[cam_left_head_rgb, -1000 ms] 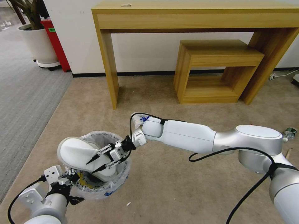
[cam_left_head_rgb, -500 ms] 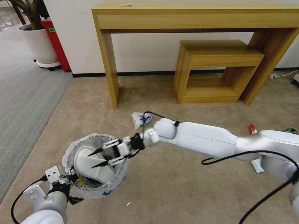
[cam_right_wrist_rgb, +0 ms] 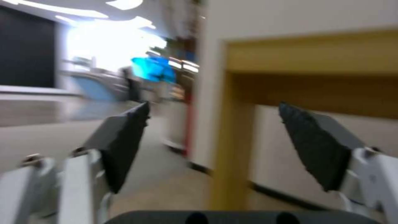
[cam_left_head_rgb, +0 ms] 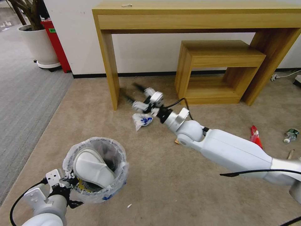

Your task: Pick up the trash bin and place the garbage on the floor into it.

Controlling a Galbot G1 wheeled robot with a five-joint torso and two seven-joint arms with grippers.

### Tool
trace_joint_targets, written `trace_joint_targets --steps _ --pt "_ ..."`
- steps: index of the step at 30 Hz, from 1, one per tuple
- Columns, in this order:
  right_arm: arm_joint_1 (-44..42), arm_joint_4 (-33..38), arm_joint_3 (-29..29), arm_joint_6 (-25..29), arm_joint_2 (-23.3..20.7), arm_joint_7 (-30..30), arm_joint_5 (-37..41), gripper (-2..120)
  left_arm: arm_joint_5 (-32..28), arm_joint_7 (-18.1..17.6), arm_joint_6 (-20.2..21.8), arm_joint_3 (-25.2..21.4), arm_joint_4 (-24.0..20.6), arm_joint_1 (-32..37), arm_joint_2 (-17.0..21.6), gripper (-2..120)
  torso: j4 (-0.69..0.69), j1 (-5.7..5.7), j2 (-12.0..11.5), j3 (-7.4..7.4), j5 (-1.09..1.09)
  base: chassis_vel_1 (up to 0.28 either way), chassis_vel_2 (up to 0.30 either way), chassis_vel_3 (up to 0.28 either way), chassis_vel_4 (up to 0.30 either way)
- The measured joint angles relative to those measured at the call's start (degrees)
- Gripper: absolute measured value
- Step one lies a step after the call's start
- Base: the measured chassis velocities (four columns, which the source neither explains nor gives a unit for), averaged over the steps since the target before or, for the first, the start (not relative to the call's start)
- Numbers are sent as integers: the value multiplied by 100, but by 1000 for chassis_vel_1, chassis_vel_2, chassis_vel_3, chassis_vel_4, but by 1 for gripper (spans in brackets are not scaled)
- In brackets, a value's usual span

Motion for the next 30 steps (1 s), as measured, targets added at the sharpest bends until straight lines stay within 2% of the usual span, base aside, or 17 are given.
trace_joint_targets --steps 2,3,6,12,14,18,23,30 --pt "-491 100 388 -276 -126 624 -147 96 31 16 -15 -16 11 16 -6 0 0 0 0 0 0 0 0 0 0" --pt "-491 100 388 -276 -126 624 -147 96 31 16 -15 -16 11 16 -6 0 0 0 0 0 0 0 0 0 0" --pt "-1168 167 943 -488 -308 1029 -411 100 116 46 -27 -20 22 78 -25 0 -2 0 0 0 0 0 0 0 0" --pt "-1666 143 1429 -455 -475 1130 -773 100 316 119 -22 -37 55 140 -49 0 0 0 0 0 -1 0 0 0 0" --pt "-2045 142 1738 -328 -607 1098 -837 100 615 220 29 -38 84 203 -109 0 0 0 0 0 -1 0 0 0 0" --pt "-2379 148 1978 -314 -691 1086 -934 100 964 405 33 -47 87 292 -187 0 -1 0 0 0 0 0 0 0 0" --pt "-2623 74 2128 -246 -741 1069 -1067 100 1352 628 16 -101 73 433 -252 0 -1 0 0 0 -1 0 0 0 0" --pt "-2754 -10 2173 -124 -760 979 -1086 96 1576 817 -321 -142 31 609 -356 0 0 0 0 0 -1 0 0 0 0"
